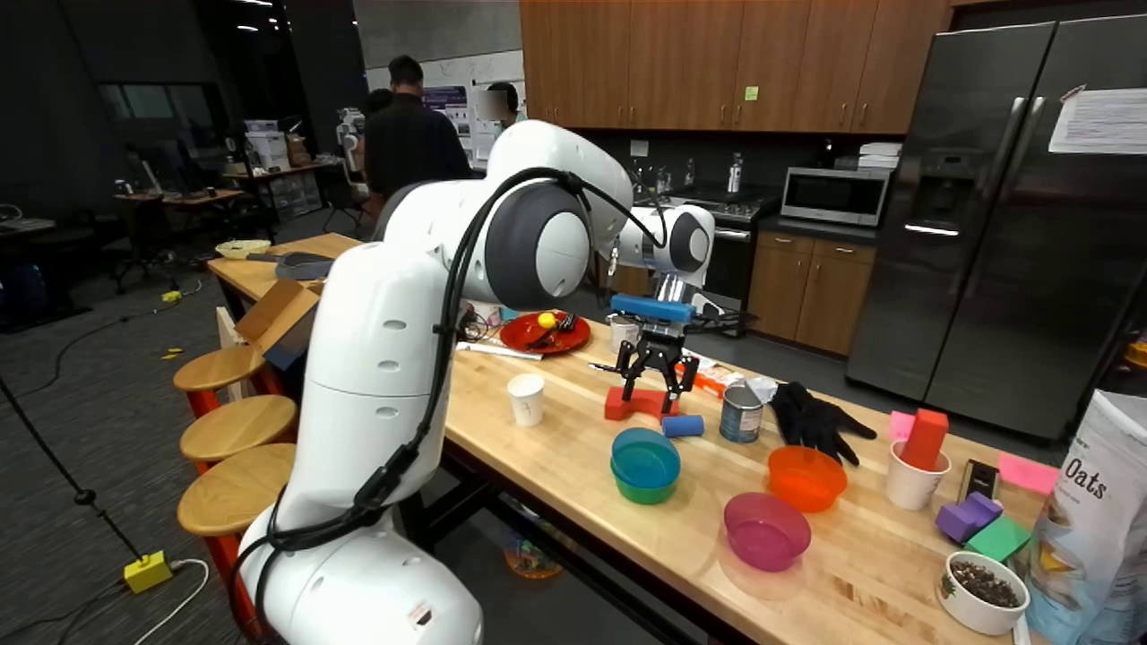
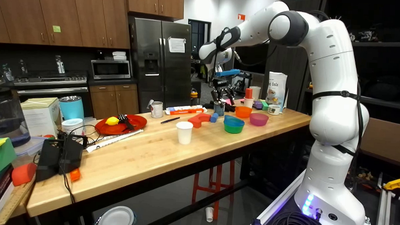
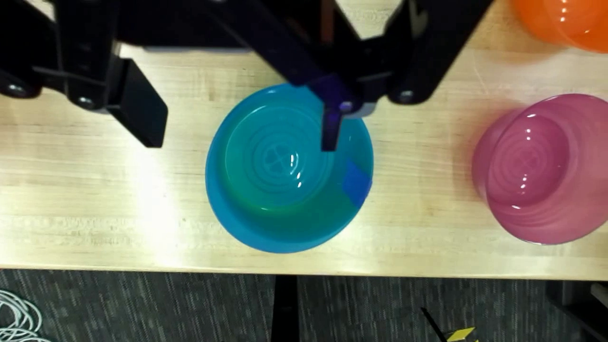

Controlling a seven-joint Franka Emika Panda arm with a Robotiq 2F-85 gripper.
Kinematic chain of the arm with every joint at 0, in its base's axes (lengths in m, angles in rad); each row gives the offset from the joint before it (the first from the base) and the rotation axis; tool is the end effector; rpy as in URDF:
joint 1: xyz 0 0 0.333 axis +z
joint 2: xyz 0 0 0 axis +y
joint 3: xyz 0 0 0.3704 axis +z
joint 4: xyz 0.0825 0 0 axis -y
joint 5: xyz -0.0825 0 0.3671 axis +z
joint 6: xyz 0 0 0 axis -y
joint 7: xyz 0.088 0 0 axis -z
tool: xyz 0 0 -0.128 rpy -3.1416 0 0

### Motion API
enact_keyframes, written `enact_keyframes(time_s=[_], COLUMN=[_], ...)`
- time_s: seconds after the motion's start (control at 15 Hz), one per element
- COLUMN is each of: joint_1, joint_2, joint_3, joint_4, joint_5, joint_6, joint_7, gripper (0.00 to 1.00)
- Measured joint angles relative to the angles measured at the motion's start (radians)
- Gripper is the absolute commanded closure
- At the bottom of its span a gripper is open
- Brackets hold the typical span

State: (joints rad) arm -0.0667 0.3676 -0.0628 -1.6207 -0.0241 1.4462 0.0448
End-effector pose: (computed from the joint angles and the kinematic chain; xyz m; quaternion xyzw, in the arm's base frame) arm 0.5836 -0.0749 0.4210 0.9597 -0.0831 -0.2681 0.0120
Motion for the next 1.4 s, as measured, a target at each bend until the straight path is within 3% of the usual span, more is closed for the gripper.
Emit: enact_keyframes(time_s=[1.4], joint_1=[0.029], joint_2=[-0.003], joint_3=[0.048], joint_4=[0.004], joint_5=[-0.001], joint_6=[-0.044], joint_7=[-0.082], gripper=[0.0])
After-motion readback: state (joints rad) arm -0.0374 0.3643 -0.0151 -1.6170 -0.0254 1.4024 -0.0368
